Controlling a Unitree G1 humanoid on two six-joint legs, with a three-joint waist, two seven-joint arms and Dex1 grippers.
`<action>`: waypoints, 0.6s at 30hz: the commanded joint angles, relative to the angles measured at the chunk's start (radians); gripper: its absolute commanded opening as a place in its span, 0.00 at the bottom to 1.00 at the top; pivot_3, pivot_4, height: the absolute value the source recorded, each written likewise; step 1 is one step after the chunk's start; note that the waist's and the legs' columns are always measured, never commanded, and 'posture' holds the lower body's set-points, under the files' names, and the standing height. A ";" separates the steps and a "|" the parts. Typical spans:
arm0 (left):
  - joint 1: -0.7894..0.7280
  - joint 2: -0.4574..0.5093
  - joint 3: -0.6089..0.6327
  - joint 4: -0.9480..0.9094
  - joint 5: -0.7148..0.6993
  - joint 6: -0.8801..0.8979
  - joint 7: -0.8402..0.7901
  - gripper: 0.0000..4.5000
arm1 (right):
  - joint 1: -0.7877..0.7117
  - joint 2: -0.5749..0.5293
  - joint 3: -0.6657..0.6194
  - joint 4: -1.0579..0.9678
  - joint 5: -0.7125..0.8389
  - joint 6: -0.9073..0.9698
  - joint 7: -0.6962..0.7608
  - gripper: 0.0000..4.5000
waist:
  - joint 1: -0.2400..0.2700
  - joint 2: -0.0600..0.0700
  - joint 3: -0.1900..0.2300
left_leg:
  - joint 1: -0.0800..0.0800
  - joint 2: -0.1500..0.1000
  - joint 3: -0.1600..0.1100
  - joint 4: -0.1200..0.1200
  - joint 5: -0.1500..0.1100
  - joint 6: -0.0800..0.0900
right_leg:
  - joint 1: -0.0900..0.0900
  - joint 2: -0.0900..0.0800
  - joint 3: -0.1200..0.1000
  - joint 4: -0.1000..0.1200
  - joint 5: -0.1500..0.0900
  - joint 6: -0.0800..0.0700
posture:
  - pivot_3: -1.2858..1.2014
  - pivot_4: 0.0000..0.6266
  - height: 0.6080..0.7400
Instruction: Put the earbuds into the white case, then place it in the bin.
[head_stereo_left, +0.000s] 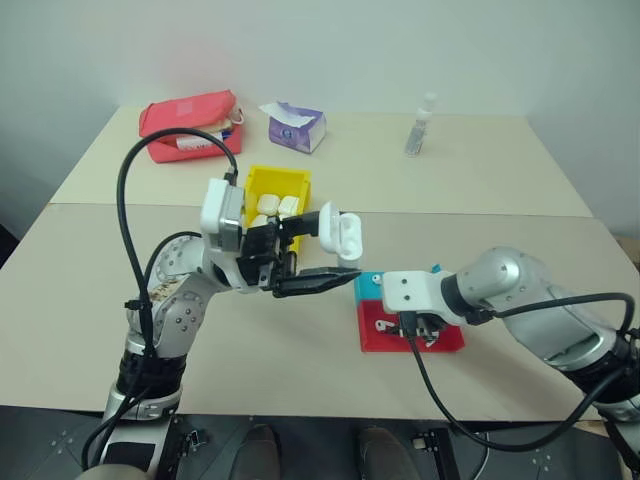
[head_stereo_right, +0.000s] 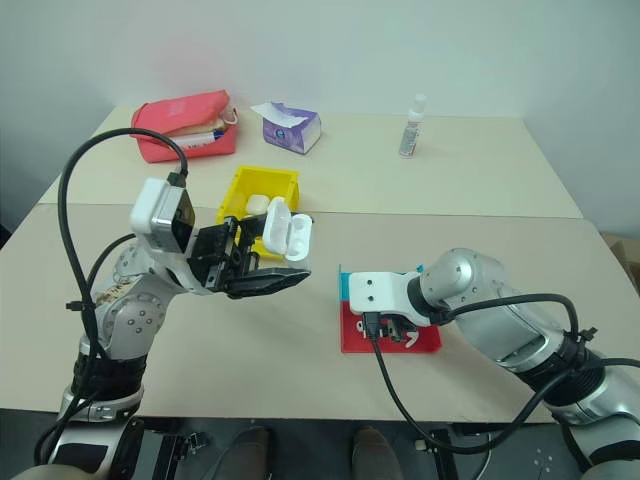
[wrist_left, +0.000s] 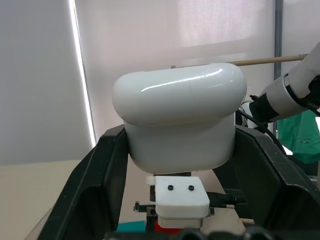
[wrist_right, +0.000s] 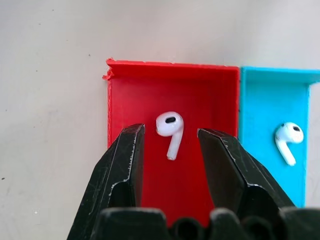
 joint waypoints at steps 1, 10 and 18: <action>-0.008 0.006 0.013 -0.006 -0.003 -0.025 -0.013 0.64 | -0.021 0.008 0.027 0.010 -0.058 -0.035 -0.006 0.47 | 0.000 0.000 0.000 | 0.000 0.000 0.000 0.000 0.000 0.000 | 0.000 0.000 0.000 0.000 0.000 0.000 | 0.52 0.24 1.00; -0.011 0.035 0.043 -0.035 -0.038 0.008 -0.004 0.64 | -0.018 0.037 0.036 0.027 -0.096 -0.041 0.003 0.47 | 0.000 0.000 0.000 | 0.000 0.000 0.000 0.000 0.000 0.000 | 0.000 0.000 0.000 0.000 0.000 0.000 | 0.52 0.24 1.00; -0.002 0.042 0.039 -0.105 -0.068 0.047 0.051 0.64 | 0.002 0.050 0.050 0.054 -0.122 -0.054 0.010 0.47 | 0.000 0.000 0.000 | 0.000 0.000 0.000 0.000 0.000 0.000 | 0.000 0.000 0.000 0.000 0.000 0.000 | 0.52 0.24 1.00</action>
